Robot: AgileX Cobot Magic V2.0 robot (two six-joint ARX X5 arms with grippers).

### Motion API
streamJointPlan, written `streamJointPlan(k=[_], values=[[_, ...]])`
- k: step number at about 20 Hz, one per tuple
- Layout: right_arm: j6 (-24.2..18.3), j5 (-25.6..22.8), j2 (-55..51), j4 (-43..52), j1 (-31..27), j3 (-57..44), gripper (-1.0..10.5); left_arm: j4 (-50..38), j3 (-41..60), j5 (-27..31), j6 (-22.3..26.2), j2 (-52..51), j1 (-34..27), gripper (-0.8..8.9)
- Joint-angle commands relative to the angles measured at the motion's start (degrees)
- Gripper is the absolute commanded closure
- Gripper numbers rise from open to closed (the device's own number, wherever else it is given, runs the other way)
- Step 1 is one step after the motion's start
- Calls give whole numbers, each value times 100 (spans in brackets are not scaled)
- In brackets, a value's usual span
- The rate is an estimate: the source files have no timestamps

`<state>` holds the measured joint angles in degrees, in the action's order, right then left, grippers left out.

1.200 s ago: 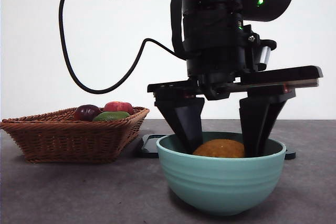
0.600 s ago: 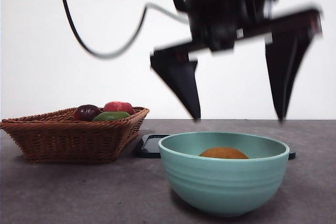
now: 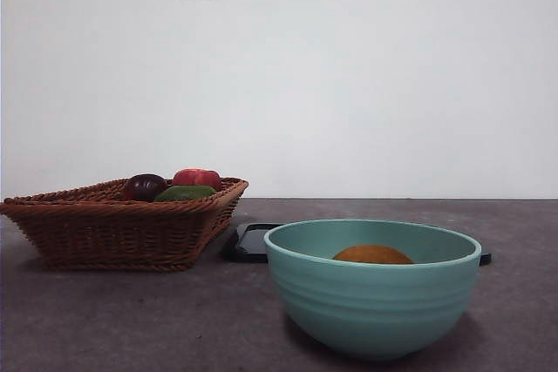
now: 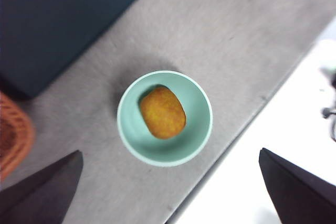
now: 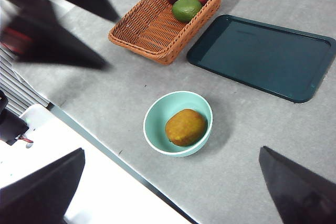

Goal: Pick up the wifruite, put it on the bowl, pick up the plate, put it on desk

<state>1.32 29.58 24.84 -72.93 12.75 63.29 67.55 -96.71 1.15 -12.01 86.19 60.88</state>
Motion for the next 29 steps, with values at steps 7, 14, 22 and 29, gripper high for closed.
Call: streamJointPlan(k=[7, 14, 22, 29], values=[[-17, -7, 0, 66, 24, 94, 305, 664, -37, 13, 407, -1606, 70, 200], [264, -334, 7, 87, 17, 94, 305, 586, 1067, 17, 350, -3390, 70, 200], [354, -361, 7, 90, 20, 94, 305, 138, 2839, 50, 94, -5633, 63, 200], [498, -455, 13, 68, 17, 94, 305, 11, 3152, 52, 79, -6502, 63, 200]])
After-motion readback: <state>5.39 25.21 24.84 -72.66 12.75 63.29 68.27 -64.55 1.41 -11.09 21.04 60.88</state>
